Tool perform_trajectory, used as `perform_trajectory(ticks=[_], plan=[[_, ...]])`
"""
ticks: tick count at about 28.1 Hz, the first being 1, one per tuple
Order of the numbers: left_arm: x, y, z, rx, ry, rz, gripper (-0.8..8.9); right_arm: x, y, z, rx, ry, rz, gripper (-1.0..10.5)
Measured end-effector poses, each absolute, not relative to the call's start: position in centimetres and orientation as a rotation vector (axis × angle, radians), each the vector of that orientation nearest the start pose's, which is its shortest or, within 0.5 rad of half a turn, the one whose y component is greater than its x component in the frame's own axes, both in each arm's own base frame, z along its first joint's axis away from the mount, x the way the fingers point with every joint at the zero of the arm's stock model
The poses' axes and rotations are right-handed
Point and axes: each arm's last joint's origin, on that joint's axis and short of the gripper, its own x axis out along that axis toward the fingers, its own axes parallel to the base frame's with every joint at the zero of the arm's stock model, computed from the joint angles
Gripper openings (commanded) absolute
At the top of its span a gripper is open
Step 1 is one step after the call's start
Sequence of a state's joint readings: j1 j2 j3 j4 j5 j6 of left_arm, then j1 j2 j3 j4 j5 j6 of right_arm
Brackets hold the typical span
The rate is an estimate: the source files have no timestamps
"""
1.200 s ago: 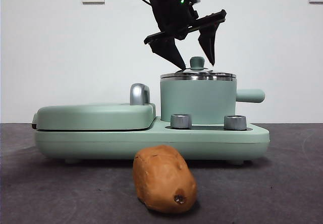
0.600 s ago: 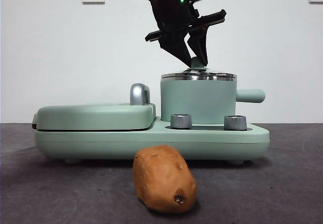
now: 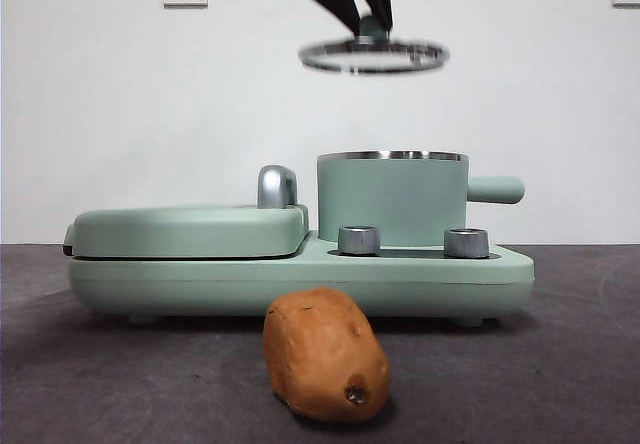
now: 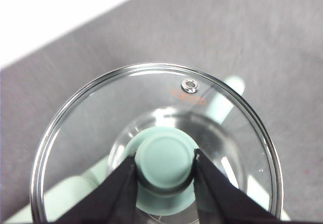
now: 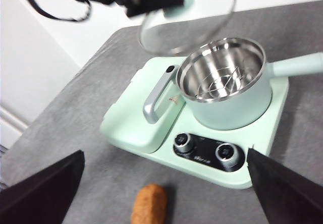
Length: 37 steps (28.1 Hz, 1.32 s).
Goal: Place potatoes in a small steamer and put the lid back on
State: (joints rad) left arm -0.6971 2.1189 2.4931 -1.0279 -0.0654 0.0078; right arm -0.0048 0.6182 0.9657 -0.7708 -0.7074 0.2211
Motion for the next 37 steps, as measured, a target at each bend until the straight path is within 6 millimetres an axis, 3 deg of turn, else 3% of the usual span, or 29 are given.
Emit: perform_trajectory(ticks=[4,10,18,27,33,37], plan=[[33.1,-25.9,44.1,0.243,0.61,-0.585,0.14,10.6,2.9,35.5,0.384,0.566,0.667,5.1],[33.3,-22.4,45.4,0.225,0.629,-0.515,0.14,12.5,5.8,34.3,0.341,0.716,0.665,5.1],[32.9,-16.3,48.5,0.169,0.577,-0.391,0.14,14.7,12.8,31.6,0.146,0.929,0.646,5.1],[34.0,-12.2,48.6,0.14,0.61,-0.278,0.14,17.1,21.0,28.9,-0.08,1.138,0.641,5.1],[34.6,-10.4,48.6,0.106,0.616,-0.277,0.14,18.7,24.7,26.4,-0.186,1.27,0.593,5.1],[34.8,-9.9,48.6,0.097,0.618,-0.271,0.14,19.4,26.0,24.6,-0.224,1.33,0.568,5.1]])
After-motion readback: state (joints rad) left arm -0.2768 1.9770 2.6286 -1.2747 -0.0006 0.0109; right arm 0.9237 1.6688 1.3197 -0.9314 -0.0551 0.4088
